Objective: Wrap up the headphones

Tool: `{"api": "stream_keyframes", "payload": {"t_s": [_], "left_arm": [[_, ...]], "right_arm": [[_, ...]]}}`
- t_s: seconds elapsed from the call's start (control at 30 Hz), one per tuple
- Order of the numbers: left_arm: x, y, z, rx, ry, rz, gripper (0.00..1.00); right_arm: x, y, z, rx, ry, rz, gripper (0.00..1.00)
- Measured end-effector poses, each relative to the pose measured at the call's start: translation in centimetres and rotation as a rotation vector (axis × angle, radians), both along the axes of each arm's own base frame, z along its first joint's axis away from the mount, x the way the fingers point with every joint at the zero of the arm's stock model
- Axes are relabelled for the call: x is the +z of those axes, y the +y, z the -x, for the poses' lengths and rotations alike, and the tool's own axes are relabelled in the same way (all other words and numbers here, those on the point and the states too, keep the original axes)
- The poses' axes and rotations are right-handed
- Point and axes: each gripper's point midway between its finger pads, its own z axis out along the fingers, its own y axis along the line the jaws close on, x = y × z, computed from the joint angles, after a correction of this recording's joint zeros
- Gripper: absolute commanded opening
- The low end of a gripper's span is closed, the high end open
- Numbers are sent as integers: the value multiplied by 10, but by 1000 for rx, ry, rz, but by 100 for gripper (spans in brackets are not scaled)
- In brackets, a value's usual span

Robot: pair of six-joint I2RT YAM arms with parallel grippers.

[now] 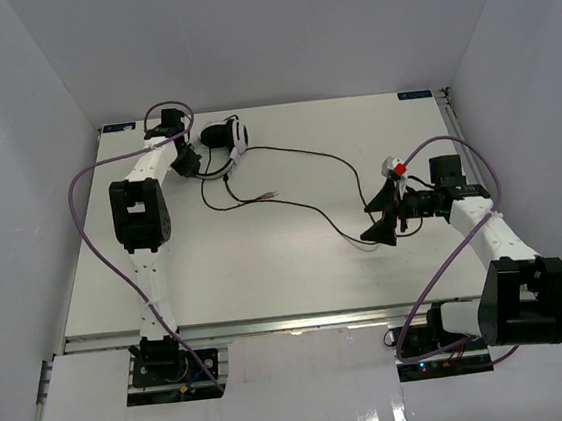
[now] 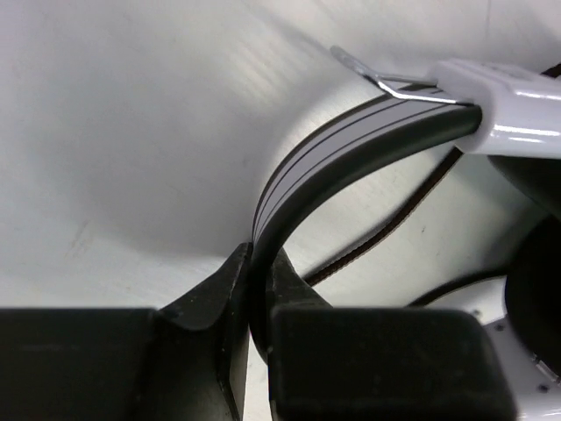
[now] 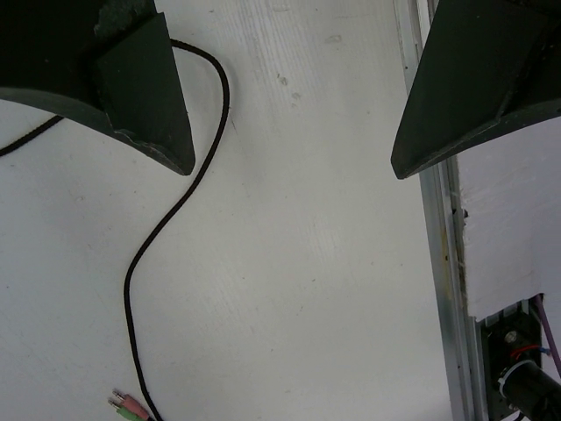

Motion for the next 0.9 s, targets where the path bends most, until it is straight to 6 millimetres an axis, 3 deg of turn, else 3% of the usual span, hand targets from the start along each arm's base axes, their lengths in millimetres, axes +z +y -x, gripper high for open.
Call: {"api": "stream_keyframes", "payload": {"t_s": [0.17,0.27,0.37,0.5,0.57,0.63,0.77,0.9], "left_arm": [[8,2,33,-166,-7,-38,0],[31,2,62,-285,-30,-57,0],[88,2,89,-381,-129,-88,0],[204,-13,109,-474,-430,-76,0],[264,-26,128,-515,-601,-44,0],[307,-37,153,-555,-726,-8,0],[351,-60,203,-642,-845,86,0],[355,-83,225,-707,-843,205,0]], "right_arm": [[-10,-3,15,36,-23,63,99],[-16,-1,25,81,-79,146,93],[-11,6,22,104,-195,233,90],[23,18,-10,26,-398,228,90],[43,28,-23,11,-457,170,90],[61,44,-38,16,-480,96,90],[80,73,-50,73,-465,-32,90],[123,92,-66,48,-399,-184,90]]}}
